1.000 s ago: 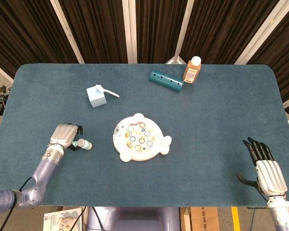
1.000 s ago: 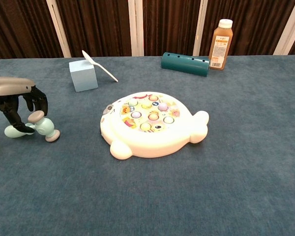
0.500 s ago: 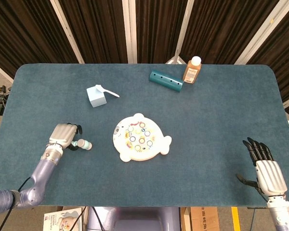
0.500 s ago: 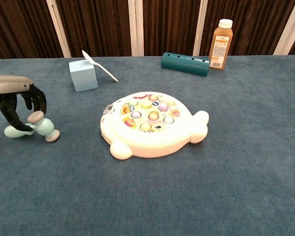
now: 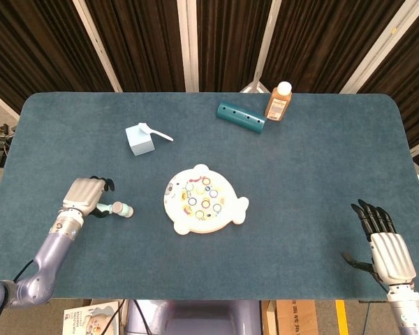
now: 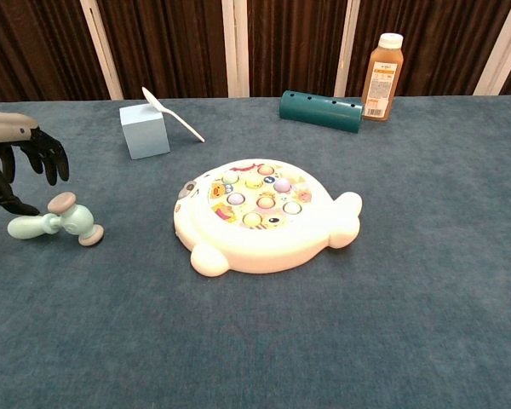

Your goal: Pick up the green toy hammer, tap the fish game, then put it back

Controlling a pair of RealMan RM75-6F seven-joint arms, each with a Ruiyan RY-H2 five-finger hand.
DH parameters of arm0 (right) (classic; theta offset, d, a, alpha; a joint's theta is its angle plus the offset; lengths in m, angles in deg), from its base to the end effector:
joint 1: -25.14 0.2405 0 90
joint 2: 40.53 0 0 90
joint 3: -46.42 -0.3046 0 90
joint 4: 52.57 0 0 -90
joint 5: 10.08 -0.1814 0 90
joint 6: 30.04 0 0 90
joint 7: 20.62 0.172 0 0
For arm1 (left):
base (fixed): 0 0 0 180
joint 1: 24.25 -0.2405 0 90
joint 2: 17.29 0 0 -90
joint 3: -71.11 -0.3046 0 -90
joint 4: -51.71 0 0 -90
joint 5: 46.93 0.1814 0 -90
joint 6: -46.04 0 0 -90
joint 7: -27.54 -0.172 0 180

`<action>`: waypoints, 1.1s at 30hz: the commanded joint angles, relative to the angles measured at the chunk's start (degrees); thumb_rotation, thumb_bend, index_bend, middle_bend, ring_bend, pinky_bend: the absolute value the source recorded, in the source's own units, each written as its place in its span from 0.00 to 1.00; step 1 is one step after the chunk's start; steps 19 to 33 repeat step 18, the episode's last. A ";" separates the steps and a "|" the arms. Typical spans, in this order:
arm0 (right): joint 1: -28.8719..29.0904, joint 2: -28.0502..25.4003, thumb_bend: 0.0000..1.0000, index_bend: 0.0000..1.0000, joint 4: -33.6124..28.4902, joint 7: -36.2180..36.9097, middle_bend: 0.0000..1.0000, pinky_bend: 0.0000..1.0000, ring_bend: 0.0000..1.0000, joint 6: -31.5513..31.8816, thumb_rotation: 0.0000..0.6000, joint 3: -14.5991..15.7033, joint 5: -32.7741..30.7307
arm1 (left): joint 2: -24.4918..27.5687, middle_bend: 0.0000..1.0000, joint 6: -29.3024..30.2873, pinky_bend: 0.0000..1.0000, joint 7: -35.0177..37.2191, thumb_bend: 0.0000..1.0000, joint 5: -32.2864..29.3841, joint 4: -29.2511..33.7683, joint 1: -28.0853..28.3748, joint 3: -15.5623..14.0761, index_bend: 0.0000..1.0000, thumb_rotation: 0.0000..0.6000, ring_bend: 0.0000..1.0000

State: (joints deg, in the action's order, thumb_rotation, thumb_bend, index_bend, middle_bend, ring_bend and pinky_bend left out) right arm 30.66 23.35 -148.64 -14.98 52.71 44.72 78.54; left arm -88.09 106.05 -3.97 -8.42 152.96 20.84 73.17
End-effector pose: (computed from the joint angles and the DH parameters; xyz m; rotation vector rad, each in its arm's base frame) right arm -0.3261 -0.2088 0.1898 1.4146 -1.0481 1.0191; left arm -0.2370 0.3835 0.0953 -1.7143 -1.0359 -0.5368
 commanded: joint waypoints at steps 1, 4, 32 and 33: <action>-0.01 -0.03 0.19 0.00 0.11 -0.18 0.00 0.00 0.00 0.02 1.00 0.06 0.10 | 2.87 0.14 4.64 0.17 2.82 0.19 6.18 4.07 -3.50 -0.95 0.17 1.00 0.09; -0.02 -0.16 0.19 0.00 0.08 -0.75 0.00 0.00 0.00 -0.14 1.00 0.21 0.11 | 4.55 0.02 10.38 0.04 5.76 0.10 13.82 7.40 -8.00 -3.25 0.04 1.00 0.00; -0.58 0.16 0.19 0.00 -0.56 -5.07 0.00 0.00 0.00 1.15 1.00 0.34 0.71 | 2.29 0.00 38.06 0.00 17.48 0.06 48.07 -3.30 -32.79 -16.82 0.00 1.00 0.00; -0.58 0.16 0.19 0.00 -0.56 -5.07 0.00 0.00 0.00 1.15 1.00 0.34 0.71 | 2.29 0.00 38.06 0.00 17.48 0.06 48.07 -3.30 -32.79 -16.82 0.00 1.00 0.00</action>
